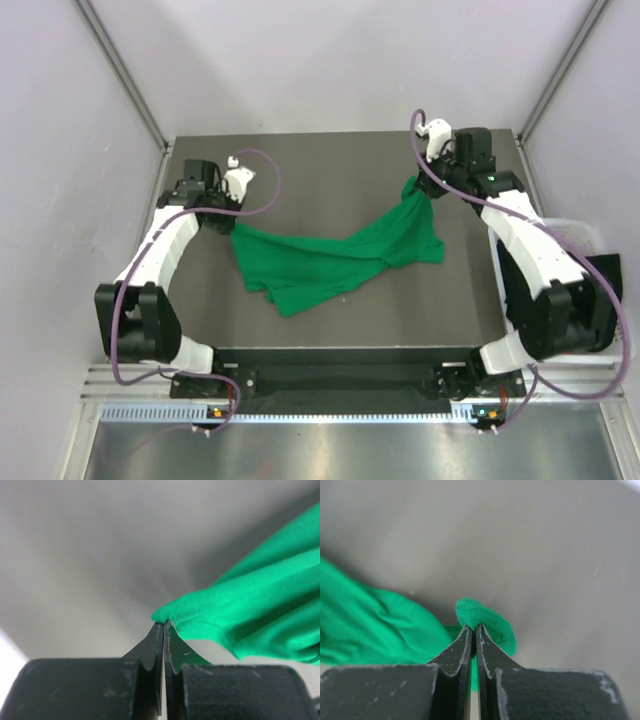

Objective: Fold and stack the t-shirts
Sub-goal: Flatten the tshirt out

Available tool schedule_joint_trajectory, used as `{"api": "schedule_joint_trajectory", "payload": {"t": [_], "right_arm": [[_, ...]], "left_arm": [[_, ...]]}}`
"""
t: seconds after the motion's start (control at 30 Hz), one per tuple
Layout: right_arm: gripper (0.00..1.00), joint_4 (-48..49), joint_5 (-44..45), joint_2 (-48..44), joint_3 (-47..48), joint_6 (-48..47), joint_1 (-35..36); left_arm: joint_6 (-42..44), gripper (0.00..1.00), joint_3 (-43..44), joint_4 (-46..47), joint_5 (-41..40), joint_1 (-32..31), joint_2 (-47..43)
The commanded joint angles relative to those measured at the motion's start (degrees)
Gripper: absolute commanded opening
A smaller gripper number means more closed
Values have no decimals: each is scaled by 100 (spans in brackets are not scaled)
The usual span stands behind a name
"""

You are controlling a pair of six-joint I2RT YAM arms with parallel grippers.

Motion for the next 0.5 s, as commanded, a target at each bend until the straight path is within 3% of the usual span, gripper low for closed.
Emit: {"api": "schedule_joint_trajectory", "payload": {"t": [0.0, 0.33, 0.47], "right_arm": [[0, 26, 65, -858, -69, -28, 229], [0, -186, -217, -2299, -746, 8, -25], [0, 113, 91, -2125, -1010, 51, -25]], "left_arm": [[71, 0, 323, -154, -263, 13, -384], [43, 0, 973, -630, -762, 4, -1737], [201, 0, 807, -200, -1307, 4, -1765]]}}
